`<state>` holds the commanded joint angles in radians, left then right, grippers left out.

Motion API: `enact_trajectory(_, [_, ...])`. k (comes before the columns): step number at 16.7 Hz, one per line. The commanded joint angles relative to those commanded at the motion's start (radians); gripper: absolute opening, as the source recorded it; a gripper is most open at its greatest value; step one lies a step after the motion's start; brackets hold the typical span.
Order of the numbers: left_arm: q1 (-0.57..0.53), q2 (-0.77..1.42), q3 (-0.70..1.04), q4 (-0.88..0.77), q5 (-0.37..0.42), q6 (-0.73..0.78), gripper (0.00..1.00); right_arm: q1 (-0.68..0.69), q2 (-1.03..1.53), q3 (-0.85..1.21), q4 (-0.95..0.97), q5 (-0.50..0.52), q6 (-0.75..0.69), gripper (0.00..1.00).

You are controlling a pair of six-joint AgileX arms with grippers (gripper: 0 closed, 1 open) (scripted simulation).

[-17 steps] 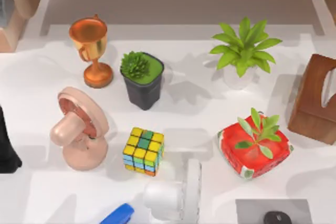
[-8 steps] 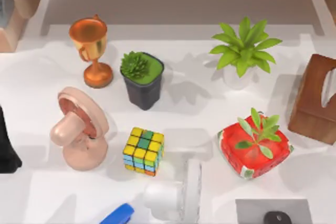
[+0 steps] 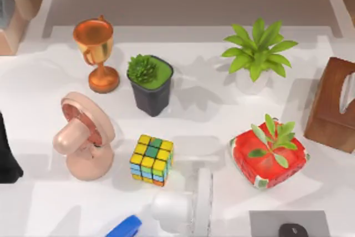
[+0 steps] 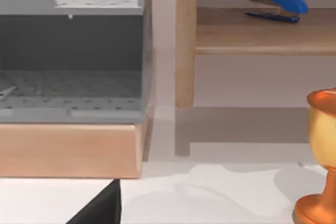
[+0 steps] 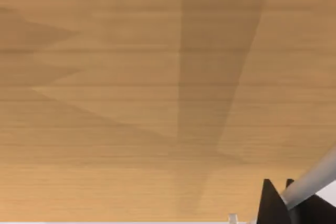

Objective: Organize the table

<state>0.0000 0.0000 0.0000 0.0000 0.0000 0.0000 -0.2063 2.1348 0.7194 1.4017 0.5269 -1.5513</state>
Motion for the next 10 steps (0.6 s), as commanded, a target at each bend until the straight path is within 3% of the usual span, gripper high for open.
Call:
enact_trajectory(3, [0.0, 0.0, 0.0, 0.0, 0.0, 0.0, 1.0, -0.004, -0.006, -0.001, -0.002, -0.002, 0.007, 0.0])
enact_trajectory(10, [0.0, 0.0, 0.0, 0.0, 0.0, 0.0, 1.0, 0.123, -0.014, 0.15, 0.024, 0.0, -0.02, 0.0])
